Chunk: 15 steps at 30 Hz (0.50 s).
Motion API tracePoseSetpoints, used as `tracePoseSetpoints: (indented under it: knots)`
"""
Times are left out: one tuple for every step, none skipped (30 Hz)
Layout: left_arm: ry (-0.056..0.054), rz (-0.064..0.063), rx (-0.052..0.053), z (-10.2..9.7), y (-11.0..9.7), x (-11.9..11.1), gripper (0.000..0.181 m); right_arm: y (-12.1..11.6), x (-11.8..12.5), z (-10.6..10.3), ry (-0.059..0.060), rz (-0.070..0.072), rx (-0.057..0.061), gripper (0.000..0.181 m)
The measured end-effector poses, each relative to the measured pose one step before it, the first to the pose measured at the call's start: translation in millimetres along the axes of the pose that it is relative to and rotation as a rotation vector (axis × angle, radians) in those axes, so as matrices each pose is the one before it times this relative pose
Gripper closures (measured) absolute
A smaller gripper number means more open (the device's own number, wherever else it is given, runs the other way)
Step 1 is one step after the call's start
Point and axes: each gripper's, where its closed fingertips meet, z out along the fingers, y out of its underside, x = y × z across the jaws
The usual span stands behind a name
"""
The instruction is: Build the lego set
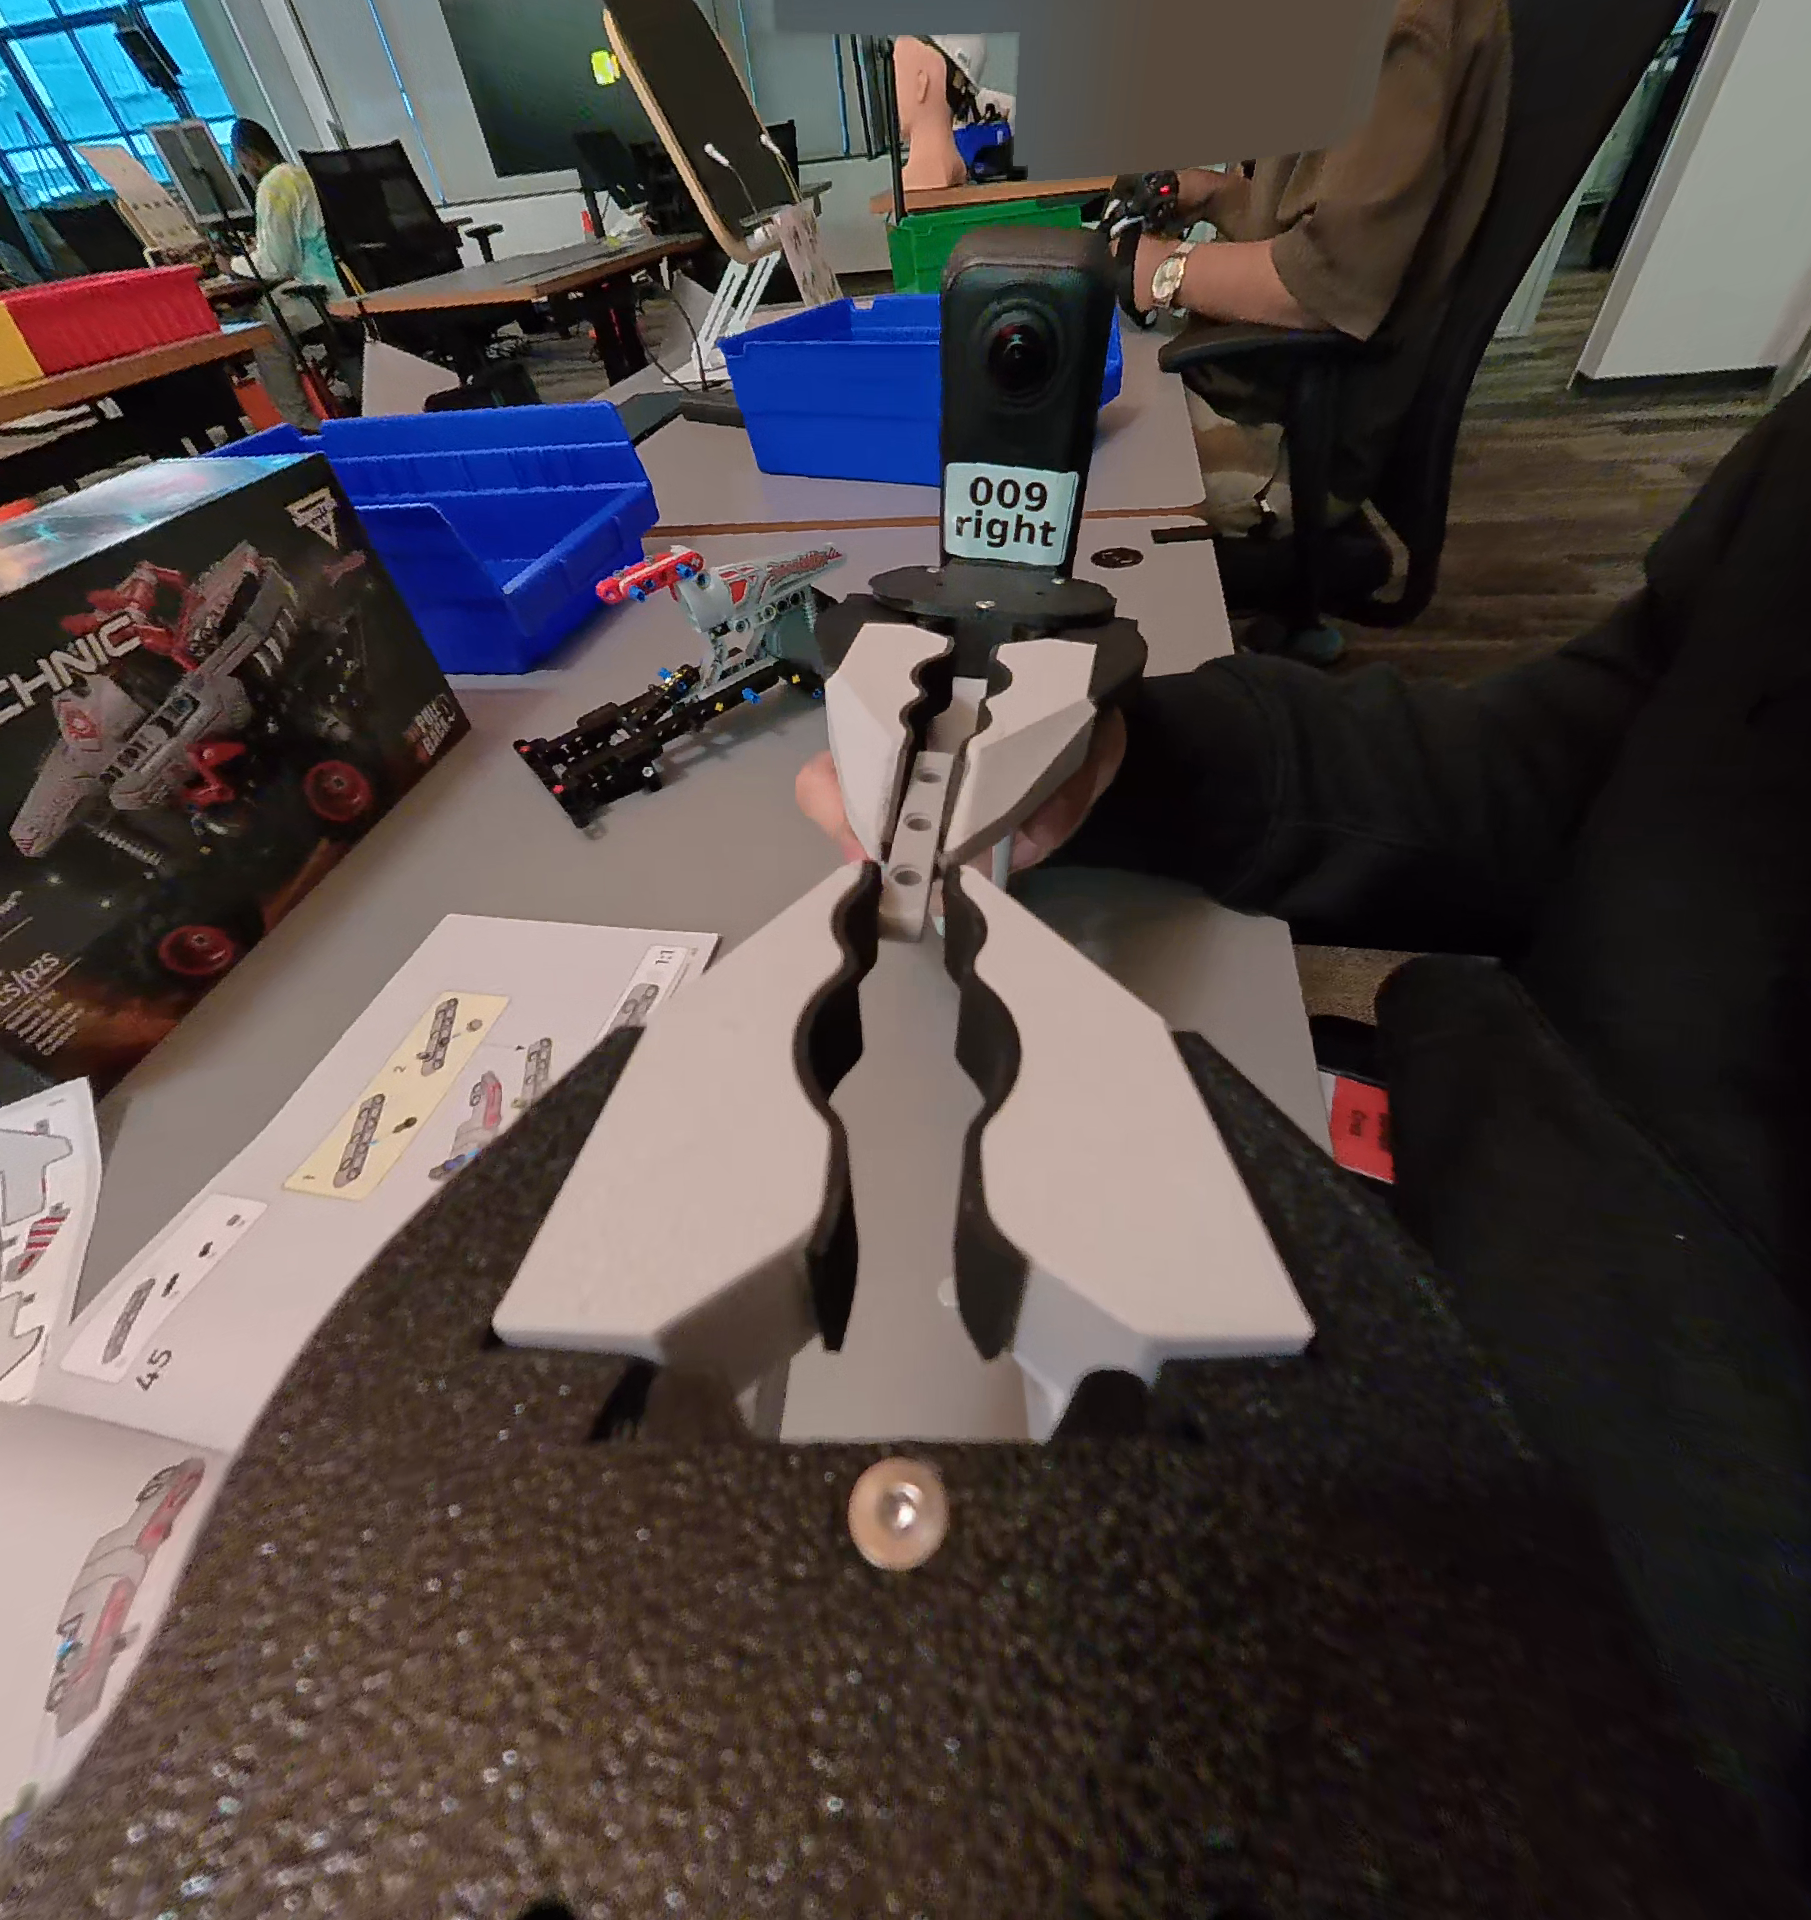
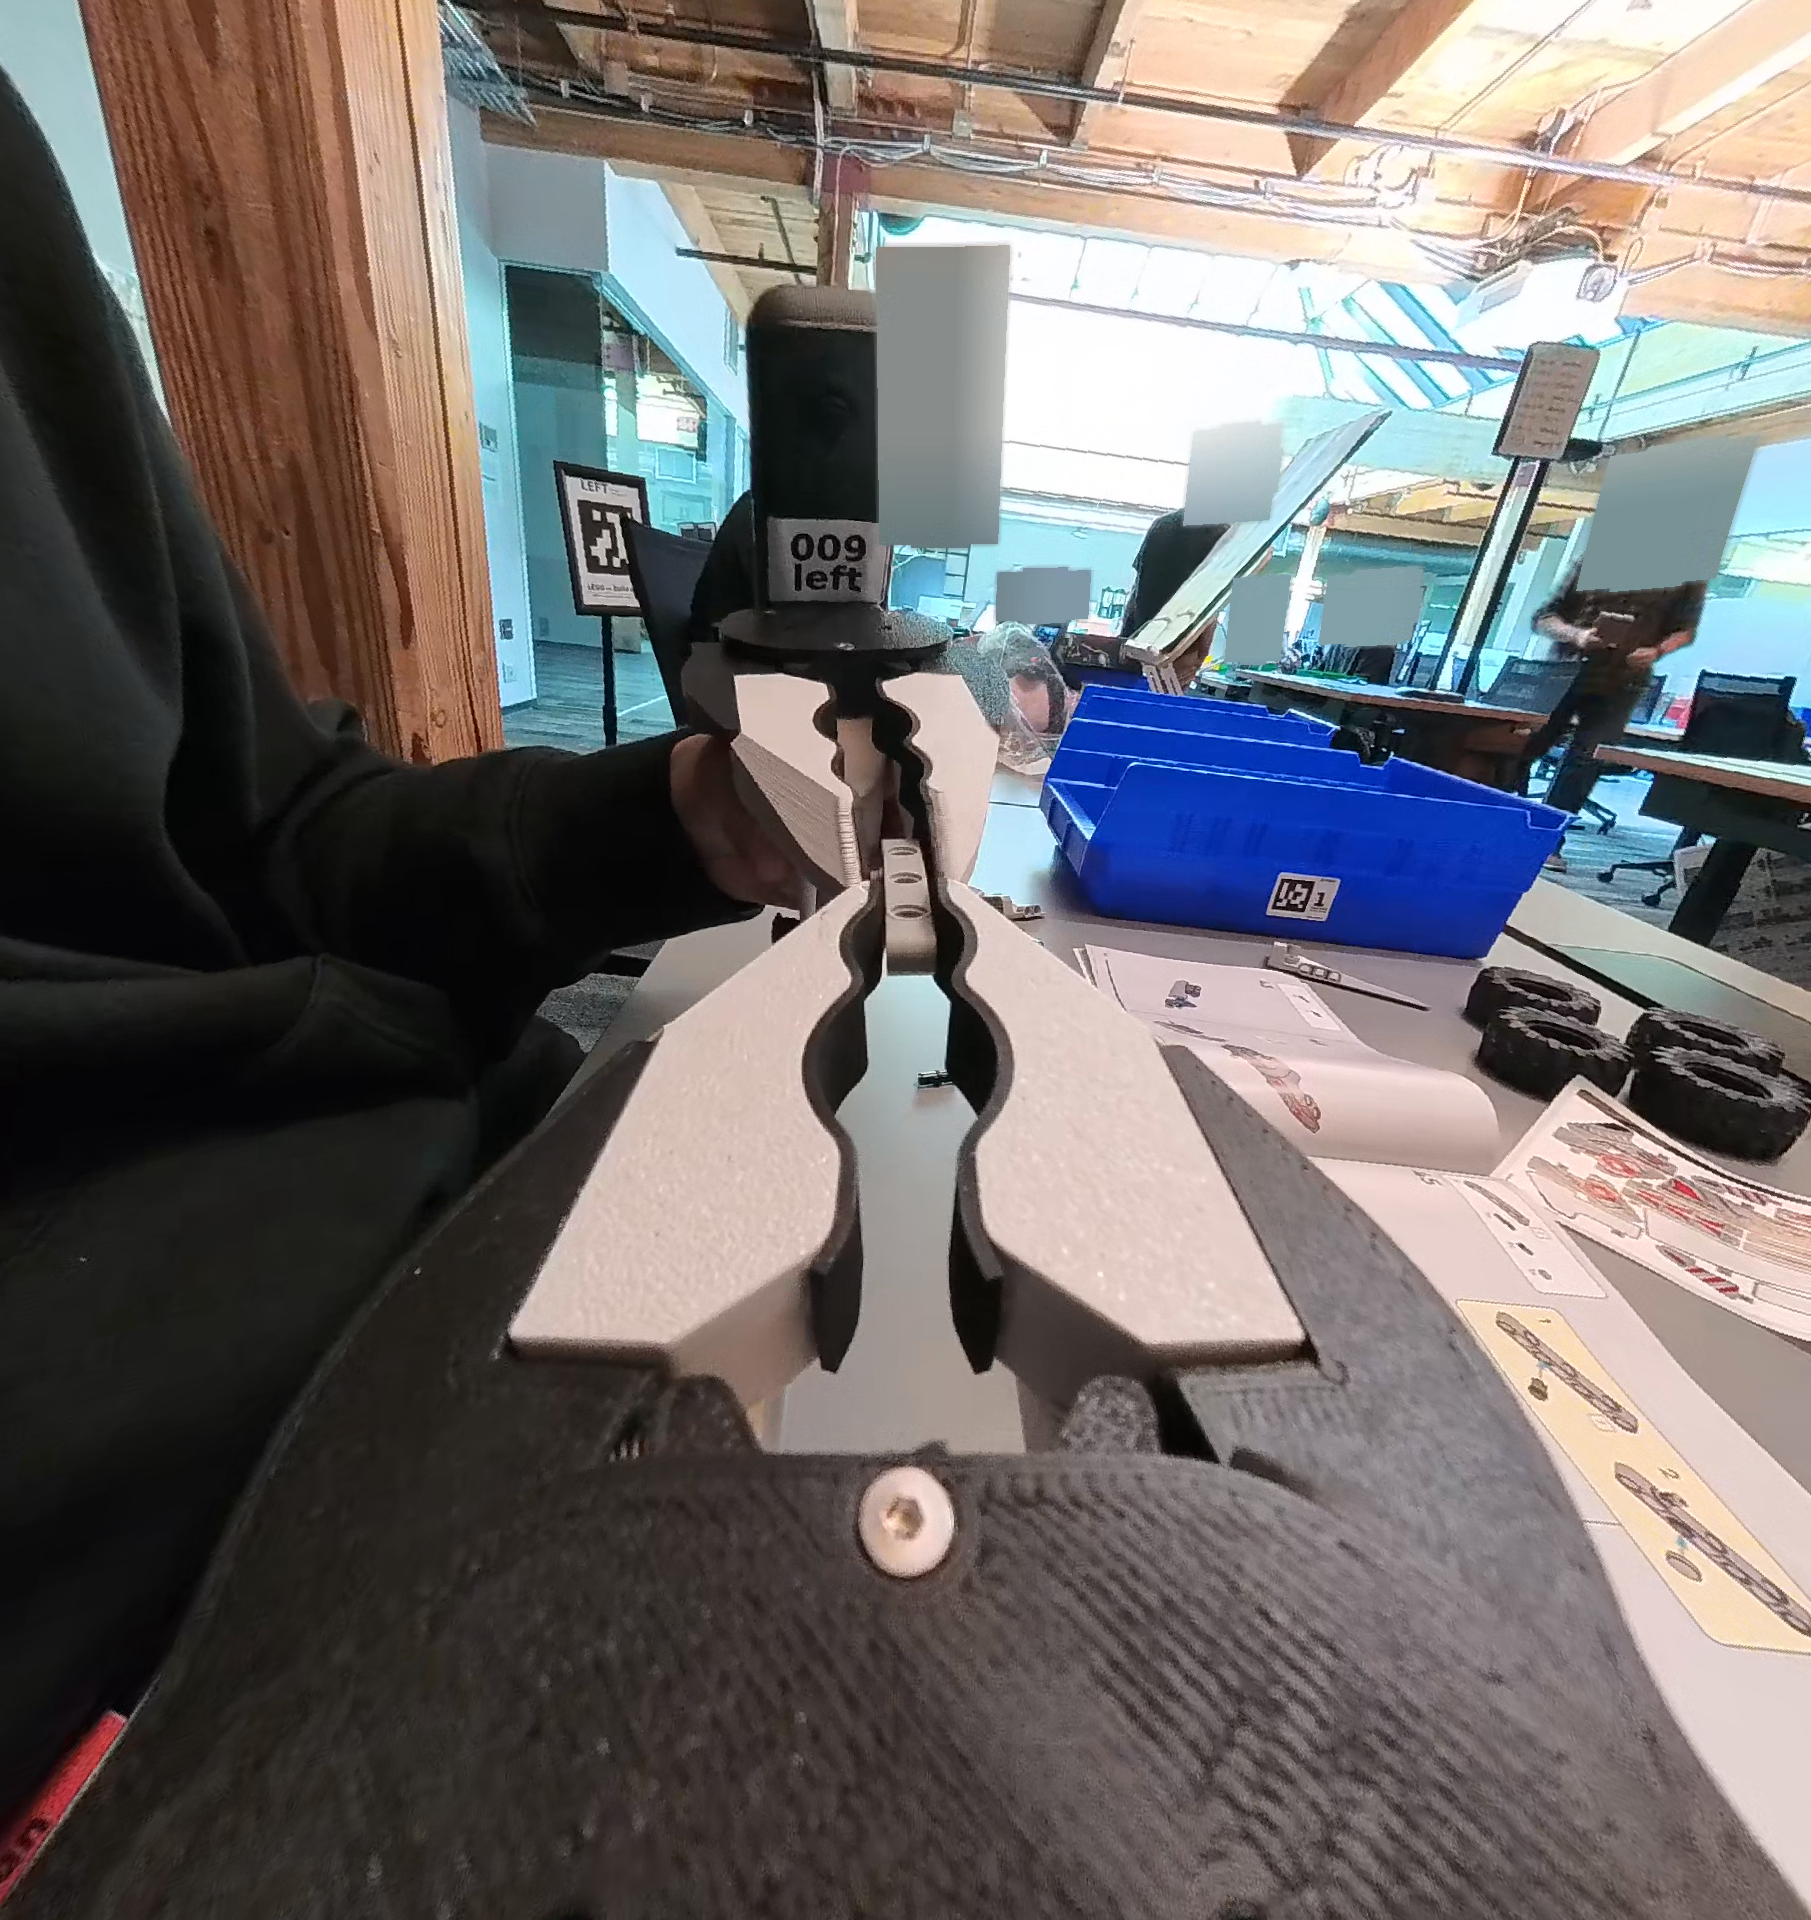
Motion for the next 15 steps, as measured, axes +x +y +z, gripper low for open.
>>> tracePoseSetpoints:
  knots:
    - [0.0016, -0.0032, 0.0034, -0.03, -0.60, 0.24, 0.172, -0.34, -0.53, -0.23, -0.0039, 0.0012, 0.0027, 0.174]
    - [-0.0068, 0.0048, 0.0049, 0.08, -0.48, -0.75, 0.172, -0.45, 0.32, -0.02, 0.0020, 0.0024, 0.0031, 0.174]
    - [-0.0099, 0.0039, 0.0064, 0.23, -0.82, -0.93, 0.171, -0.36, 0.64, -0.13, 0.0034, 0.0029, 0.0031, 0.174]
    - [-0.0040, 0.0090, 0.0131, 0.38, -1.47, 0.31, 0.170, -0.75, 0.91, -0.25, 0.0045, 0.0035, 0.0063, 0.174]
    - [-0.0048, 0.0110, 0.0140, 0.15, -0.88, 0.31, 0.169, -1.26, 0.44, -0.26, 0.0025, 0.0042, 0.0101, 0.175]
    - [-0.0109, 0.0065, 0.0031, -0.22, 0.31, -1.57, 0.167, -0.11, 0.15, 0.03, 0.0021, -0.0042, -0.0002, 0.175]
    - [-0.0127, -0.0049, 0.0017, -0.39, 0.17, -2.28, 0.165, 0.35, 1.12, 0.13, 0.0085, -0.0076, -0.0032, 0.175]
    - [-0.0004, -0.0096, 0.0103, -0.84, -1.33, -0.68, 0.167, 0.49, 1.28, -0.01, 0.0079, 0.0007, -0.0031, 0.175]
    - [0.0054, -0.0114, 0.0193, -1.06, -2.90, 0.17, 0.168, 0.19, 0.68, -0.18, 0.0017, 0.0057, -0.0009, 0.175]
    - [0.0000, -0.0128, 0.0191, -1.16, -3.01, -0.55, 0.167, -0.85, 0.29, -0.37, 0.0007, 0.0016, 0.0046, 0.175]
    - [0.0001, -0.0121, 0.0116, -0.93, -1.92, -0.45, 0.167, -1.50, 0.73, -0.66, 0.0050, -0.0052, 0.0087, 0.175]
    - [0.0063, -0.0076, 0.0015, -0.58, -0.18, 0.66, 0.166, -1.80, 0.28, -0.76, 0.0031, -0.0056, 0.0102, 0.175]
    - [0.0006, 0.0011, -0.0055, -0.15, 0.93, 0.21, 0.165, -1.26, 0.45, -0.69, 0.0023, -0.0027, 0.0071, 0.175]
    - [-0.0076, 0.0102, -0.0070, 0.04, 1.21, -0.37, 0.163, -0.26, 0.66, -0.34, 0.0049, -0.0062, 0.0015, 0.175]
    - [-0.0038, 0.0110, -0.0101, 0.32, 1.66, 0.16, 0.162, 0.25, 0.11, -0.09, 0.0032, -0.0094, -0.0018, 0.175]
